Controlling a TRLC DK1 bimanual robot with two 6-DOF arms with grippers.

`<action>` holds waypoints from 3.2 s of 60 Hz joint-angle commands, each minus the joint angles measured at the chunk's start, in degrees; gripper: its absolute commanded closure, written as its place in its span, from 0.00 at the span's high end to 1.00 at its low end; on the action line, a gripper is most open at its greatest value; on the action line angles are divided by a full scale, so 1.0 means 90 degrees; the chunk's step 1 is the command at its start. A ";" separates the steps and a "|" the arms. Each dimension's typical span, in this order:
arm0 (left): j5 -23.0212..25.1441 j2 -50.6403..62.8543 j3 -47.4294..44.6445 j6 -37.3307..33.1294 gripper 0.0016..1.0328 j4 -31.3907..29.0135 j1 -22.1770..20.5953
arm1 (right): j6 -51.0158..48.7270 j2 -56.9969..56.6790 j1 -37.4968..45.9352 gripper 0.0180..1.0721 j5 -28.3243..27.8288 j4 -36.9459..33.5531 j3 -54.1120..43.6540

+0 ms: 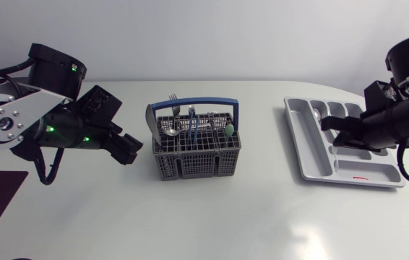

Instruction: Unload the cutlery basket into the drawer organizer.

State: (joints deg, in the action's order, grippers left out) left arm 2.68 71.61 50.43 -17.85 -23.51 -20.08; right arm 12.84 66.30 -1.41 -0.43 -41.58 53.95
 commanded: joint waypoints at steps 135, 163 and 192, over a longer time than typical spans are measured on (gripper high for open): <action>-0.0102 -0.0096 -0.0301 -0.0068 0.86 0.0161 -0.0240 | -0.1202 0.2594 -0.1162 0.95 -0.3996 0.0978 0.1632; -0.0102 -0.0027 -0.0291 -0.0087 0.86 0.0229 -0.0240 | -0.2013 0.3082 -0.2031 0.60 -0.3000 0.1739 0.1749; 0.0142 -0.0067 -0.0448 0.0010 0.86 0.0239 -0.0670 | -0.2228 0.3541 -0.2246 0.48 -0.2257 0.2296 0.1564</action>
State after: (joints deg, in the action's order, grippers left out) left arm 3.18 70.57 47.59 -18.02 -21.34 -25.63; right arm -6.26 96.90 -21.28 -21.10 -22.00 69.36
